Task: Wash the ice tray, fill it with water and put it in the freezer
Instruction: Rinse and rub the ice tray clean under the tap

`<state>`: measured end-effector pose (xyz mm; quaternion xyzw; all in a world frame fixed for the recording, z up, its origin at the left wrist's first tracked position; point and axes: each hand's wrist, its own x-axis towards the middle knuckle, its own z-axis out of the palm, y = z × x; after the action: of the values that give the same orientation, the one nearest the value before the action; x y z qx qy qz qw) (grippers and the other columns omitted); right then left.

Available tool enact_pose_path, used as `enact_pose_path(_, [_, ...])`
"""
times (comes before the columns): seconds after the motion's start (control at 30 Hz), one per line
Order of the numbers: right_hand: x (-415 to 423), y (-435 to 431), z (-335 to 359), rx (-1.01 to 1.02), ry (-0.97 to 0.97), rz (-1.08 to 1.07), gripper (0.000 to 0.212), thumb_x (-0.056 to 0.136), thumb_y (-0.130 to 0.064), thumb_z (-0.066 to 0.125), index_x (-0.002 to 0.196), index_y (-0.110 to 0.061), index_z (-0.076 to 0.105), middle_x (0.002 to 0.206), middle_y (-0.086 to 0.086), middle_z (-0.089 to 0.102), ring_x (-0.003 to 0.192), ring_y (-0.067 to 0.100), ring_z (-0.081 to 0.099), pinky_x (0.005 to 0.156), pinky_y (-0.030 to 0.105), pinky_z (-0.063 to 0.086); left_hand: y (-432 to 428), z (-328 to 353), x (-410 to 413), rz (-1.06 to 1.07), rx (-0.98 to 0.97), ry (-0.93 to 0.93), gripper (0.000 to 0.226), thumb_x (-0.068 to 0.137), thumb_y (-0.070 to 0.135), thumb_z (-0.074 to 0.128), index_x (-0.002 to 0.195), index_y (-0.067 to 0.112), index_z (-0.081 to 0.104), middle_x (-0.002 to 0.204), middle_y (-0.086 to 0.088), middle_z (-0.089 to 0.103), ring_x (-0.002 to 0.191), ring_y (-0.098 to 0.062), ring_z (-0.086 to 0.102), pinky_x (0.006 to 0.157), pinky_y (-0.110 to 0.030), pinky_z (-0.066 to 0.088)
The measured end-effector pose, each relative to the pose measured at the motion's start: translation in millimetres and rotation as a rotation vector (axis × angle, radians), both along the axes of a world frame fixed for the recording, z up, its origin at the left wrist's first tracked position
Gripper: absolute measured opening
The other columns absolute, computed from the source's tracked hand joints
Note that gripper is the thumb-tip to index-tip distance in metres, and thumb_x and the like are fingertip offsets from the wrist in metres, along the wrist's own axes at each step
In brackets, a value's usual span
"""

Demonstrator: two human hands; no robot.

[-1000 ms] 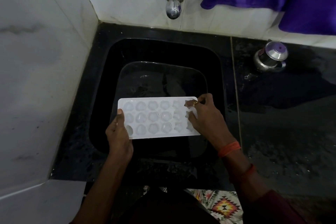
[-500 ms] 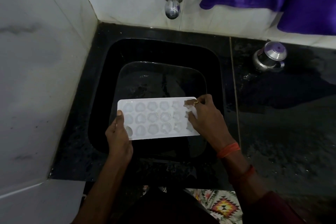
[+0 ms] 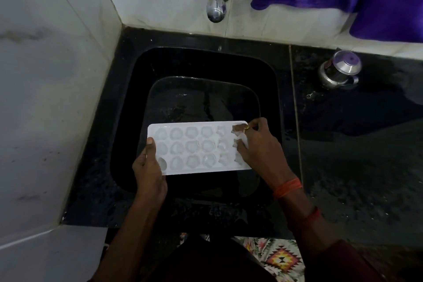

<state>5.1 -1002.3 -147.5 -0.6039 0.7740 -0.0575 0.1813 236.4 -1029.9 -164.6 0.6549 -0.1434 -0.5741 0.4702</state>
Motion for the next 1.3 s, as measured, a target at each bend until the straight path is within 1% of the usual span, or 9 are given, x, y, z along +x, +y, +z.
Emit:
enact_pose_path(0.17, [-1.3, -1.9, -0.5, 0.039, -0.016, 0.008, 0.037, 0.096, -0.033, 0.061, 0.129, -0.017, 0.064, 0.131, 0.002, 0.037, 0.088, 0.021, 0.063, 0.082, 0.035, 0.056, -0.6, -1.3, -0.5, 0.005, -0.007, -0.014, 0.026, 0.102, 0.036, 0.057, 0.096, 0.016, 0.072, 0.083, 0.004, 0.078, 0.077, -0.016, 0.075, 0.059, -0.031, 0.062])
enact_pose_path(0.4, [-2.2, -0.3, 5.0, -0.015, -0.088, -0.032, 0.040, 0.091, -0.035, 0.068, 0.129, -0.024, 0.062, 0.126, 0.002, 0.049, 0.094, 0.024, 0.064, 0.084, 0.040, 0.056, -1.0, -3.6, -0.8, 0.011, -0.016, -0.004, 0.026, 0.102, 0.035, 0.057, 0.094, 0.016, 0.072, 0.082, 0.004, 0.078, 0.076, -0.015, 0.075, 0.062, -0.033, 0.063])
enact_pose_path(0.57, [-2.6, -1.1, 5.0, 0.089, -0.052, -0.005, 0.043, 0.093, -0.033, 0.064, 0.135, -0.023, 0.060, 0.127, 0.004, 0.043, 0.097, 0.030, 0.063, 0.088, 0.043, 0.054, -0.3, -6.7, -0.6, -0.001, -0.013, -0.002, 0.026, 0.101, 0.036, 0.058, 0.095, 0.016, 0.073, 0.092, -0.002, 0.078, 0.086, -0.022, 0.074, 0.071, -0.039, 0.064])
enact_pose_path(0.73, [-2.2, -0.1, 6.1, 0.055, -0.030, -0.018, 0.037, 0.093, -0.038, 0.065, 0.127, -0.023, 0.064, 0.125, 0.003, 0.051, 0.100, 0.028, 0.064, 0.086, 0.038, 0.051, -0.1, -6.7, -1.3, 0.010, -0.007, 0.008, 0.026, 0.101, 0.035, 0.058, 0.096, 0.015, 0.073, 0.095, -0.003, 0.077, 0.089, -0.024, 0.073, 0.076, -0.041, 0.063])
enact_pose_path(0.9, [1.3, 1.7, 10.6, 0.003, -0.047, -0.053, 0.034, 0.089, -0.037, 0.071, 0.119, -0.022, 0.067, 0.116, 0.007, 0.061, 0.098, 0.031, 0.065, 0.086, 0.040, 0.053, -0.3, -7.0, 0.3, 0.009, -0.014, 0.007, 0.026, 0.101, 0.035, 0.058, 0.096, 0.015, 0.073, 0.089, 0.000, 0.078, 0.084, -0.020, 0.074, 0.070, -0.038, 0.064])
enact_pose_path(0.97, [2.0, 2.2, 12.2, -0.020, -0.053, -0.059, 0.033, 0.087, -0.037, 0.073, 0.117, -0.022, 0.067, 0.112, 0.007, 0.063, 0.096, 0.031, 0.065, 0.084, 0.041, 0.053, -0.3, -7.6, 1.5, 0.010, -0.004, 0.009, 0.026, 0.101, 0.036, 0.058, 0.098, 0.015, 0.073, 0.095, -0.002, 0.078, 0.087, -0.022, 0.074, 0.072, -0.039, 0.064])
enact_pose_path(1.07, [2.8, 2.9, 13.4, -0.010, -0.062, -0.055, 0.033, 0.089, -0.037, 0.071, 0.119, -0.022, 0.068, 0.118, 0.006, 0.059, 0.096, 0.030, 0.065, 0.085, 0.043, 0.054, -0.2, -8.3, 3.2, 0.014, 0.009, 0.007, 0.026, 0.100, 0.038, 0.059, 0.101, 0.015, 0.073, 0.101, -0.005, 0.077, 0.089, -0.022, 0.075, 0.071, -0.038, 0.064])
enact_pose_path(1.2, [3.7, 2.7, 13.1, 0.046, -0.040, -0.033, 0.036, 0.094, -0.039, 0.064, 0.126, -0.021, 0.066, 0.127, 0.002, 0.049, 0.098, 0.026, 0.065, 0.087, 0.041, 0.055, 0.4, -8.7, 3.7, 0.010, -0.003, 0.001, 0.026, 0.100, 0.037, 0.059, 0.099, 0.015, 0.073, 0.097, -0.004, 0.078, 0.086, -0.021, 0.075, 0.069, -0.037, 0.064])
enact_pose_path(1.3, [5.6, 4.2, 13.9, 0.004, -0.052, -0.042, 0.032, 0.093, -0.036, 0.066, 0.124, -0.025, 0.067, 0.127, 0.001, 0.051, 0.097, 0.029, 0.066, 0.086, 0.041, 0.055, 0.4, -7.8, 2.9, 0.010, -0.010, 0.005, 0.026, 0.101, 0.036, 0.058, 0.098, 0.015, 0.073, 0.095, -0.003, 0.077, 0.082, -0.018, 0.075, 0.066, -0.034, 0.064])
